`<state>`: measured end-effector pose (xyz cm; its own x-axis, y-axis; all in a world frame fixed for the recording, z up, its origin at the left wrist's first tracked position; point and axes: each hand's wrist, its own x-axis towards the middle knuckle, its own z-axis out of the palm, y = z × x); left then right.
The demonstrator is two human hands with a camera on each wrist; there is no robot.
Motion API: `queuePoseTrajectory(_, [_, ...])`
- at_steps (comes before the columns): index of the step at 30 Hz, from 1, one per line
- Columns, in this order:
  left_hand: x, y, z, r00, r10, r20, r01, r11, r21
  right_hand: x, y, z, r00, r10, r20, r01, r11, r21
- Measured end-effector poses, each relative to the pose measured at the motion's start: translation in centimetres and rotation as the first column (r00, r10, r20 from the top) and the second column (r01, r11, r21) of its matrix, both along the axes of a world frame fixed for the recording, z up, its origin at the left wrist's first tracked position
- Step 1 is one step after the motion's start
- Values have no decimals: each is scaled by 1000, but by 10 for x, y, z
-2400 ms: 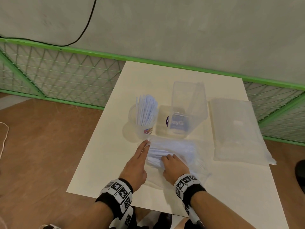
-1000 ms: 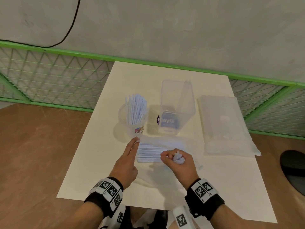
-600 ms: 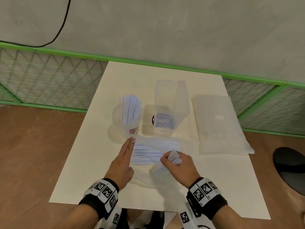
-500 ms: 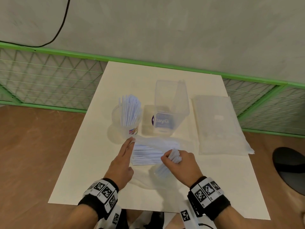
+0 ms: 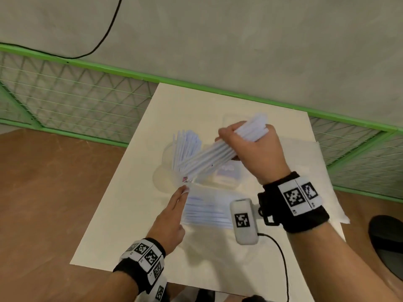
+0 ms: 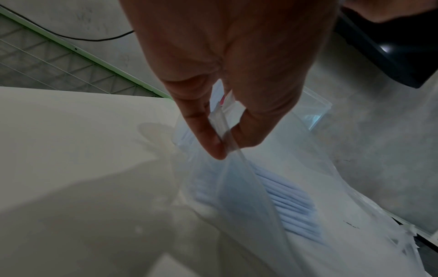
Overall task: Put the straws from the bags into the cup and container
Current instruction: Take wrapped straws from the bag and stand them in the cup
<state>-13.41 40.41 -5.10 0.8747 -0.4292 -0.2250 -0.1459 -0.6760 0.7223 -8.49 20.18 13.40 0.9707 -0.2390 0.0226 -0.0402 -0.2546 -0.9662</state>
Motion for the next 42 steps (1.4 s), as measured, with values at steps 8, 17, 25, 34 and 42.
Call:
queuePoseTrajectory(8, [0, -1, 6, 1000, -19, 16, 19, 1000, 16, 81, 44, -24, 998, 33, -62, -49, 957, -285])
queuePoseTrajectory(17, [1, 2, 8, 1000, -18, 23, 17, 999, 28, 89, 46, -61, 990, 51, 130, 2, 926, -376])
queuePoseTrajectory(25, [2, 0, 12, 1000, -12, 5, 11, 997, 76, 52, 58, -109, 909, 391, -146, -336, 478, -812])
queuePoseTrajectory(34, [4, 0, 16, 999, -39, -2, 39, 995, 94, 80, 79, -104, 909, 415, -28, -245, 481, -842])
queuePoseTrajectory(42, [5, 2, 11, 999, -44, -3, 44, 989, 138, 70, 76, -77, 883, 465, 65, -213, 521, -827])
